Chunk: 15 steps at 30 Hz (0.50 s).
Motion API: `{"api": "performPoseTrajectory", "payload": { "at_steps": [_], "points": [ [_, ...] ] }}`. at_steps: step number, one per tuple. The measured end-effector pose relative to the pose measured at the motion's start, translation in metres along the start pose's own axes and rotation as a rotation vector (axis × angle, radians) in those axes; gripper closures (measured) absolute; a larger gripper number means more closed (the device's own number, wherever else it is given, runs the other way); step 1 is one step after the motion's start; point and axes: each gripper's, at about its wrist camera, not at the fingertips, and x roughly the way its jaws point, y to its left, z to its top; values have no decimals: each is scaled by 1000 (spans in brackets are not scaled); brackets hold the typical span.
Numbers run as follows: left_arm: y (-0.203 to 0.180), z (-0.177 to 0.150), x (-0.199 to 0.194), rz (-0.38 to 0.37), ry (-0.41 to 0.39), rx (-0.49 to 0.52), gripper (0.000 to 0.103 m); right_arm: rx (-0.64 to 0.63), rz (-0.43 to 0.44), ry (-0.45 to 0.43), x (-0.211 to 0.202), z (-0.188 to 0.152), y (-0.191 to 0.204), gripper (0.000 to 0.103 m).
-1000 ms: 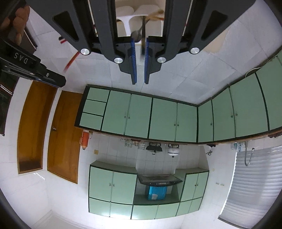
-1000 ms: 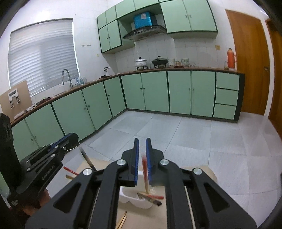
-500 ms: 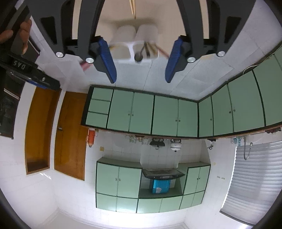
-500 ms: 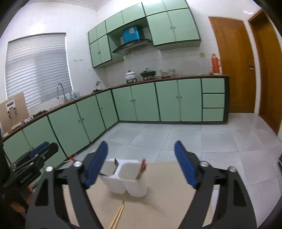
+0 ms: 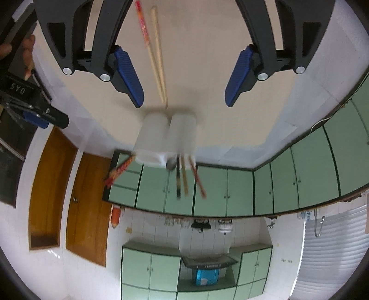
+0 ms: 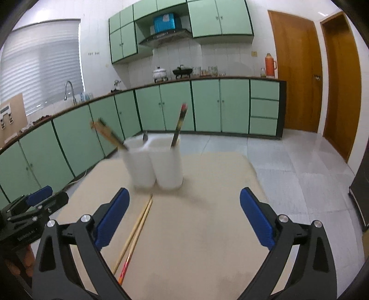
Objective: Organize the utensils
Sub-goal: 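Open both tools and withdraw them back over the last two chopsticks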
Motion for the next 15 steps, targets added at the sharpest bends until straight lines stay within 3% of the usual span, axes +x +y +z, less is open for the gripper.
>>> {"api": "performPoseTrajectory", "payload": {
  "at_steps": [9,15],
  "points": [
    [12,-61,-3,39,75,-1,31,10,-28,52,-2,-58,20,9],
    [24,-77,-9,62,83,5,31,9,-21,80,-2,-84,38,13]
  ]
}}
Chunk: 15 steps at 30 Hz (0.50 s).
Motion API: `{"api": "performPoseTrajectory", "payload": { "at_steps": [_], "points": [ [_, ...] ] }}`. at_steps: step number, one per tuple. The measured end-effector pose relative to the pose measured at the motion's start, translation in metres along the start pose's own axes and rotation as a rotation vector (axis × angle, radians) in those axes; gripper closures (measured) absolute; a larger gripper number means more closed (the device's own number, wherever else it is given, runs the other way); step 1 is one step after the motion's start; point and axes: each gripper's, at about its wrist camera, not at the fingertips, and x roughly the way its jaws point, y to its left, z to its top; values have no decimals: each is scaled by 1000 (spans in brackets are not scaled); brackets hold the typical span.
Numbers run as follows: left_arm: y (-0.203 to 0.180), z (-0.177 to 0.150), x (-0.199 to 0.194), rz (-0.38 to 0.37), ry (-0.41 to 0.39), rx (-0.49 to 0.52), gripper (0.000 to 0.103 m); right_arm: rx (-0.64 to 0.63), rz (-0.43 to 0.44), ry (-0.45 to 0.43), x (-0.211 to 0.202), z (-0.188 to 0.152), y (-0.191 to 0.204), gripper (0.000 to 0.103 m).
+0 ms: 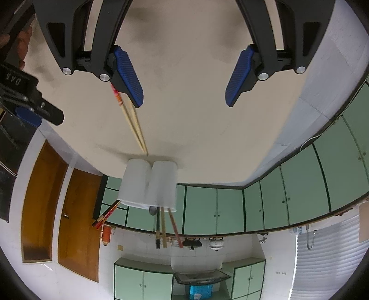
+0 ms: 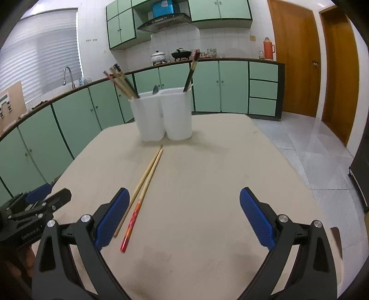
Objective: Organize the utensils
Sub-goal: 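Open both tools and withdraw them back over the last two chopsticks, then grasp the last red-patterned chopstick with the right tool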
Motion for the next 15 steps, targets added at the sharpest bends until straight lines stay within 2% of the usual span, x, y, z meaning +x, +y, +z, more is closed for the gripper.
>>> {"api": "performPoseTrajectory", "payload": {
  "at_steps": [3,15],
  "points": [
    [6,-7,-3,10,3,4,31,-8,4,20,2,-11,11,24],
    [20,-21,-9,12,1,-32,31,-87,17,115,9,-46,59,48]
  ]
}}
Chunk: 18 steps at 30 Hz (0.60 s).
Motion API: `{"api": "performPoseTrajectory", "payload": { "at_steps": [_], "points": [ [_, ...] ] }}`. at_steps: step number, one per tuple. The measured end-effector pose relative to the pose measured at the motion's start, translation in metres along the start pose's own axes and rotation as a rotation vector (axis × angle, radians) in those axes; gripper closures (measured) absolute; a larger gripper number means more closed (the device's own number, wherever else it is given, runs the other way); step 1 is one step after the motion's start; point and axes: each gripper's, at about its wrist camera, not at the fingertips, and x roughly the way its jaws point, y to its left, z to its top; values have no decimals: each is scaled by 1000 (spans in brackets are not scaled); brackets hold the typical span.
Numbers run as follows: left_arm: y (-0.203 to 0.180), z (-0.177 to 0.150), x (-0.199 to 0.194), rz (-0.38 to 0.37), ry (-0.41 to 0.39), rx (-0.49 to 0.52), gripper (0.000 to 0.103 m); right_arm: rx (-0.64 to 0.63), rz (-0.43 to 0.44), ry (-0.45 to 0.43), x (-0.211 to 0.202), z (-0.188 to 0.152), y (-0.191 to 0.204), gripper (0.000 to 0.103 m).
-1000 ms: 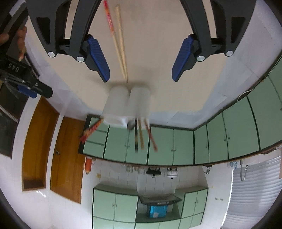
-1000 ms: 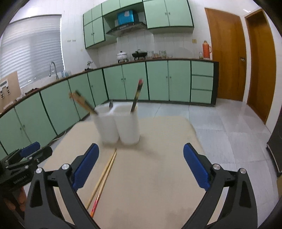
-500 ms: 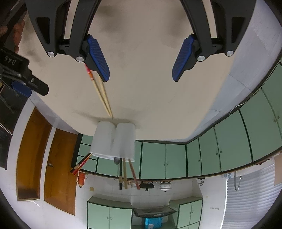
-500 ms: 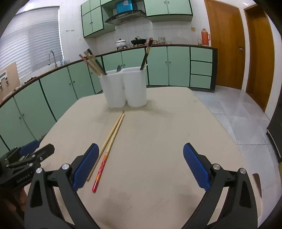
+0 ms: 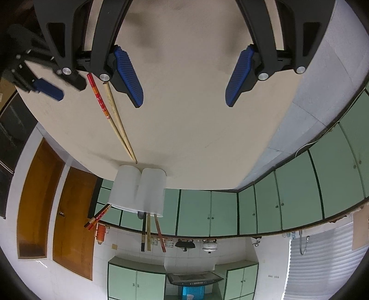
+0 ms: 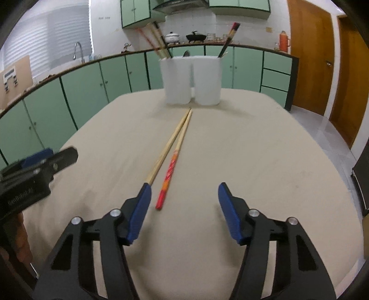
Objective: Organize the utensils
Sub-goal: 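Grasp the last red-patterned chopstick with the right tool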
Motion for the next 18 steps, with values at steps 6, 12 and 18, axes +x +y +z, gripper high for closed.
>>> {"api": "performPoseTrajectory", "payload": {
  "at_steps": [6,12,18],
  "points": [
    [-1,0,0,-9,-11,-1,31,-7,-18,24,8,-4,7,63],
    [1,-3,1,-8,-10,-18,31,-17,-41,14,13,-6,11,70],
    [-2,-3,2,-6,-4,-19,31,-58,-11,23,17,-4,15,88]
  ]
}}
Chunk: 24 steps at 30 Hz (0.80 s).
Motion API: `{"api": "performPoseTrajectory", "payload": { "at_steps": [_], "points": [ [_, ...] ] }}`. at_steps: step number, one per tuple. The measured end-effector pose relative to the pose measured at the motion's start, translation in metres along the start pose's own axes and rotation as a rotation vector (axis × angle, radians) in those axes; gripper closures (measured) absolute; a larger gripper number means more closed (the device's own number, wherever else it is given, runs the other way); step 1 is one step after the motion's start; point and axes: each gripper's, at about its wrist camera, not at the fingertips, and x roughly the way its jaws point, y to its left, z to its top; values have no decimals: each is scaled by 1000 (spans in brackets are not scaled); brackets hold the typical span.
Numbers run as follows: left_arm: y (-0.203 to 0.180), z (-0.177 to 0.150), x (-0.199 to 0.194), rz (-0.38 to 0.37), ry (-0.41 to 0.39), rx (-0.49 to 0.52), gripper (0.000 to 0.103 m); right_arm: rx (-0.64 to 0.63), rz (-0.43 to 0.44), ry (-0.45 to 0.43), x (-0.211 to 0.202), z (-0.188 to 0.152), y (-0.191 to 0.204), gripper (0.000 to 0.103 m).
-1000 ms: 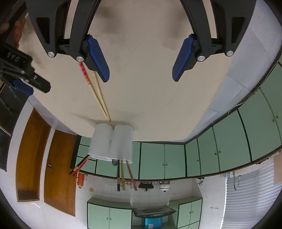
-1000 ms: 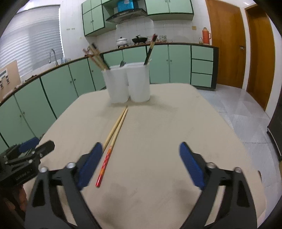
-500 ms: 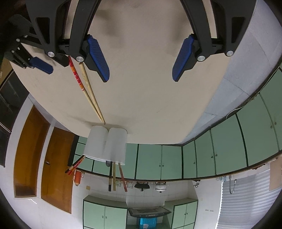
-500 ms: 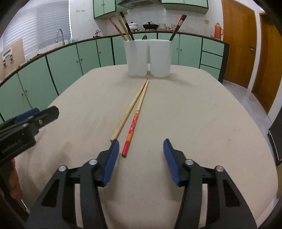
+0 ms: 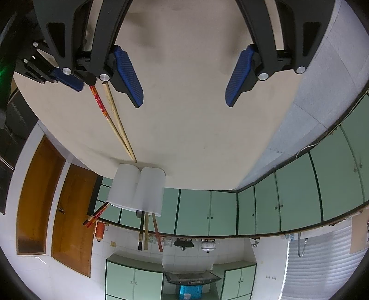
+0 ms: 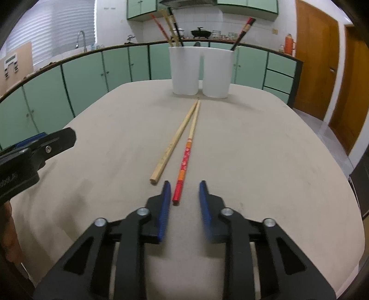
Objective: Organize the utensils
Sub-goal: 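Grasp the last red-patterned chopstick with the right tool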
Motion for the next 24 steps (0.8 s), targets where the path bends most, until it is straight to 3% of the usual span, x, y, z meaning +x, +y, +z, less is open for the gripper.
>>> {"api": "performPoseTrajectory", "payload": {
  "at_steps": [1,2,6,17,24],
  "points": [
    [0,0,0,-1,1,2,31,-1,10,2,0,1,-1,95],
    [-1,0,0,-2,3,5,31,3,20,6,1,1,-2,96],
    [-7,0,2,-9,14,13,31,34,34,10,-1,3,-11,98],
    [-51,-6,16,-52,56,54,32,170,-47,-39,-18,7,-73,98],
    [-69,-14,29,-52,97,62,49,198,-57,-52,-23,5,-92,98]
  ]
}}
